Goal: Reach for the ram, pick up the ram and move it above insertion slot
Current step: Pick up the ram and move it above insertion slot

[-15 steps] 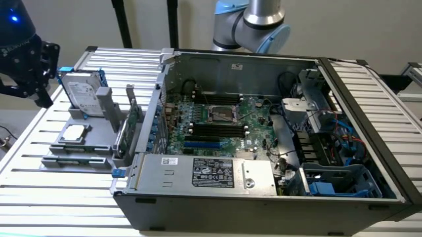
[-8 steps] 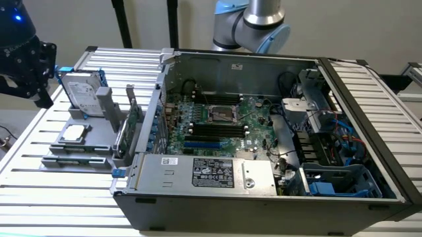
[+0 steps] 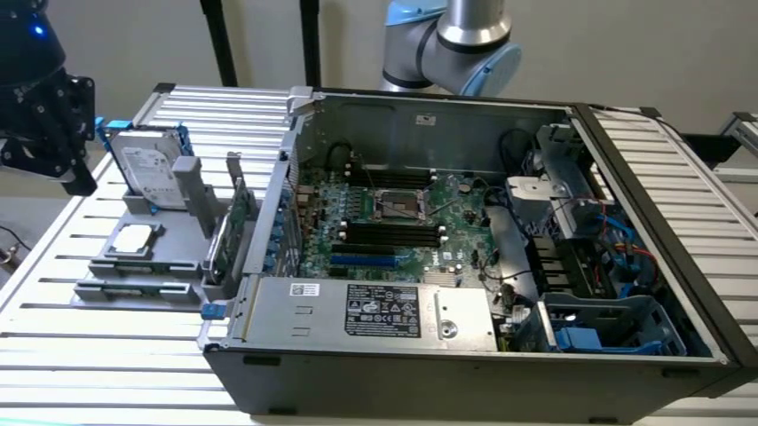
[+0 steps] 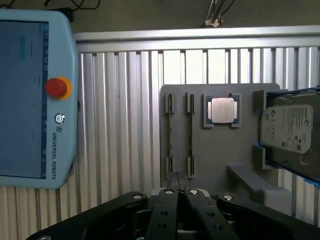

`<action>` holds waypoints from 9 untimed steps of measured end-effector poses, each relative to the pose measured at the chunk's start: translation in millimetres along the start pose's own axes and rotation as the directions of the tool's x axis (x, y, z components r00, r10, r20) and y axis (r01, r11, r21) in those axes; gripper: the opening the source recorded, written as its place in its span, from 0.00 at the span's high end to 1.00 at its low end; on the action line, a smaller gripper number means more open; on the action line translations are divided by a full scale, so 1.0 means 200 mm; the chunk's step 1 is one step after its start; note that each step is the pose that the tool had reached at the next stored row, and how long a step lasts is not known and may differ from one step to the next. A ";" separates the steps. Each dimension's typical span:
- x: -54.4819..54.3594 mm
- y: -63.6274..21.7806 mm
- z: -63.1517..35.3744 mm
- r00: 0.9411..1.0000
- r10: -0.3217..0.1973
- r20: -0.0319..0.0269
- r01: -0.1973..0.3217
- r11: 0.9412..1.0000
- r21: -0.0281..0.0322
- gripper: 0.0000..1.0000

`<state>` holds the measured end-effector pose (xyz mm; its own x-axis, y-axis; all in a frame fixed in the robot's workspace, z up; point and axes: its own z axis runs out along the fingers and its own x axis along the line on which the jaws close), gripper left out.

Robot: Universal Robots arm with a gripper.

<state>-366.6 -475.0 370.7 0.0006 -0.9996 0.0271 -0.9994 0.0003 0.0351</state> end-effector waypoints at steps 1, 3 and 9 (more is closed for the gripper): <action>0.00 0.000 0.000 1.000 -0.014 0.002 0.014 1.000 0.001 0.89; 0.00 0.000 0.000 1.000 -0.028 0.006 0.027 1.000 0.003 0.89; 0.00 0.000 0.000 1.000 -0.028 0.006 0.028 1.000 -0.001 0.70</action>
<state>-366.7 -475.0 370.6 0.0289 -0.9994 0.0201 -0.9989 -0.0281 0.0364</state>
